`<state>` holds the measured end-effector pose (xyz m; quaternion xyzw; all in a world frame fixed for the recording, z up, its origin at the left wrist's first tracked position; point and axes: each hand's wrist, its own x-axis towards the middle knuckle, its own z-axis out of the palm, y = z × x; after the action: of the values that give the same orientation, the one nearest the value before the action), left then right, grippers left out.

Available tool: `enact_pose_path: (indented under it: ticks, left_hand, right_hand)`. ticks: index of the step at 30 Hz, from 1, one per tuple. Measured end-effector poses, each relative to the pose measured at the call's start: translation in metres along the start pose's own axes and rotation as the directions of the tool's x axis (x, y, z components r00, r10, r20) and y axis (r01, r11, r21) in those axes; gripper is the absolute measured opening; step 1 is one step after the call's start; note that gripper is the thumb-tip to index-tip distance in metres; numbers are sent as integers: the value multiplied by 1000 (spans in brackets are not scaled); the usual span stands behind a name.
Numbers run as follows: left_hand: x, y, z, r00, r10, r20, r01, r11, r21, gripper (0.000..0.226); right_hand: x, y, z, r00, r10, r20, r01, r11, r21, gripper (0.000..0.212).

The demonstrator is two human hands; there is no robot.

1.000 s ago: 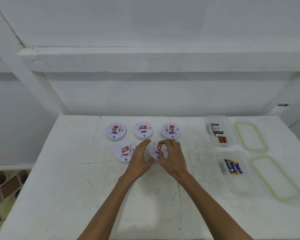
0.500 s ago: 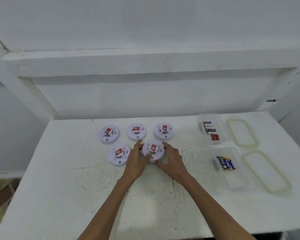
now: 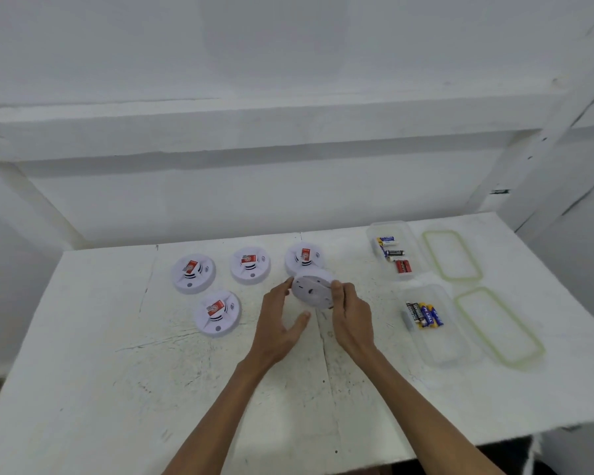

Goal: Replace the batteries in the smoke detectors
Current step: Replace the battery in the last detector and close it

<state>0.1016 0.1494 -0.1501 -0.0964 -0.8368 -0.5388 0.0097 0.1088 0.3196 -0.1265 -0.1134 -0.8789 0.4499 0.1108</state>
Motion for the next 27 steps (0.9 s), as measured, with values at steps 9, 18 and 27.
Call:
enact_pose_path:
  ticks: [9, 18, 27]
  left_hand:
    - [12, -2, 40, 989, 147, 3, -145, 972, 184, 74]
    - [1, -12, 41, 985, 156, 75, -170, 954, 249, 89]
    - [-1, -5, 40, 988, 85, 126, -120, 945, 303, 100]
  right_hand:
    - [-12, 15, -10, 985, 171, -8, -171, 985, 25, 50]
    - [-22, 29, -29, 996, 88, -21, -90, 980, -178, 33]
    - [-30, 35, -19, 997, -12, 75, 20, 995, -100, 78]
